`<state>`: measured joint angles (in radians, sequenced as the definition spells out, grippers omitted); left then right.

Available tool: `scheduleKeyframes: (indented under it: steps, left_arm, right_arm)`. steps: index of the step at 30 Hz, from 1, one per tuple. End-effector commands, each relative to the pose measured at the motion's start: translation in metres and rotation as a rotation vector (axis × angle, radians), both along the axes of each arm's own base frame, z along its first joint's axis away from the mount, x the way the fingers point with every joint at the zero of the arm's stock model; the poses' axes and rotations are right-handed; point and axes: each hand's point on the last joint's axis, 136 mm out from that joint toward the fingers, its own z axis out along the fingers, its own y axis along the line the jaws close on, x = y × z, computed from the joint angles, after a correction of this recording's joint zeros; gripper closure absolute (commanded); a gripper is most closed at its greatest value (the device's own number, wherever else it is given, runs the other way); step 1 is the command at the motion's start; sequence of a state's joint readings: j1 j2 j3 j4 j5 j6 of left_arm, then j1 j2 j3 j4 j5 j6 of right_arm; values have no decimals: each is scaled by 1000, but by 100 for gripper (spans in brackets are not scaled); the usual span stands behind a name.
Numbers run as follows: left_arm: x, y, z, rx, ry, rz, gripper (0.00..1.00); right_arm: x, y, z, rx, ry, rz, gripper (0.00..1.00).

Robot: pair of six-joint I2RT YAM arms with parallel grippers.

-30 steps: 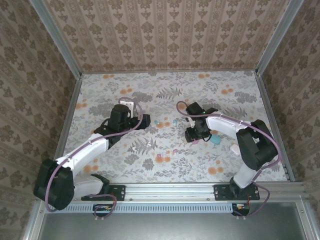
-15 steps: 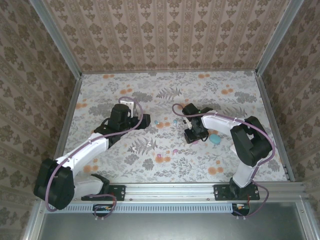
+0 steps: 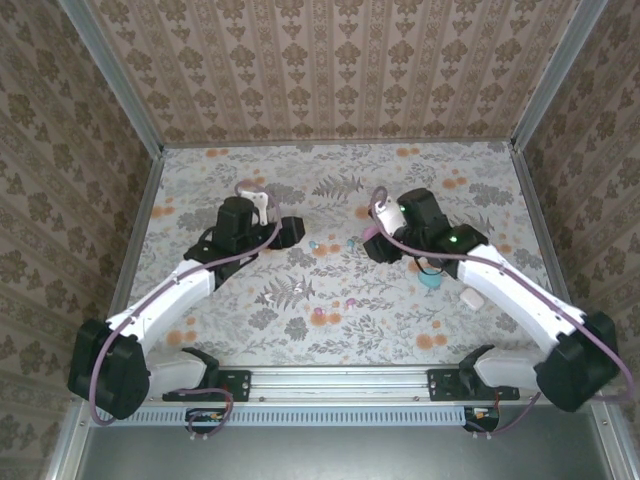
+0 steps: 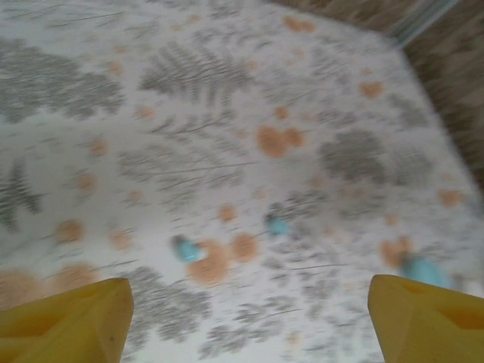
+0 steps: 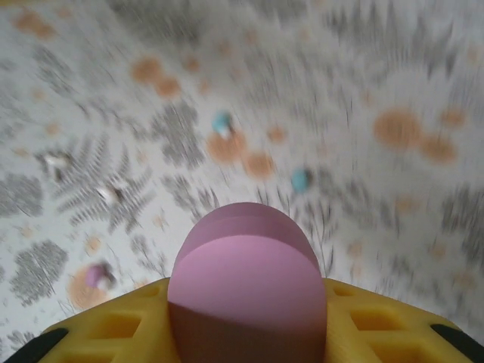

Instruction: Insert the wireless bluetooth earbuds into the charging case

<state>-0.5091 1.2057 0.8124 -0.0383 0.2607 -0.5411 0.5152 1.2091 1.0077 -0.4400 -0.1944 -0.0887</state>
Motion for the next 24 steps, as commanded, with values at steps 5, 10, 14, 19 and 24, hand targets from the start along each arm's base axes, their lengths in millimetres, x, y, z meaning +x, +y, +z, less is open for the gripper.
scheduleKeyframes:
  steps: [5, 10, 14, 19, 24]
  left_arm:
    - [-21, -66, 79, -322, 57, -236, 20]
    - [-37, -90, 87, -300, 68, -328, 29]
    - [-46, -103, 84, -263, 86, -372, 33]
    - [-51, -117, 82, -248, 98, -415, 35]
    - [-55, -126, 79, -212, 107, -446, 38]
  right_arm:
    - [5, 30, 51, 23, -287, 252, 61]
    - [5, 36, 56, 10, -352, 300, 62]
    - [3, 40, 58, 13, -376, 317, 63]
    - [2, 43, 60, 24, -395, 321, 63]
    - [4, 44, 62, 27, -403, 317, 63]
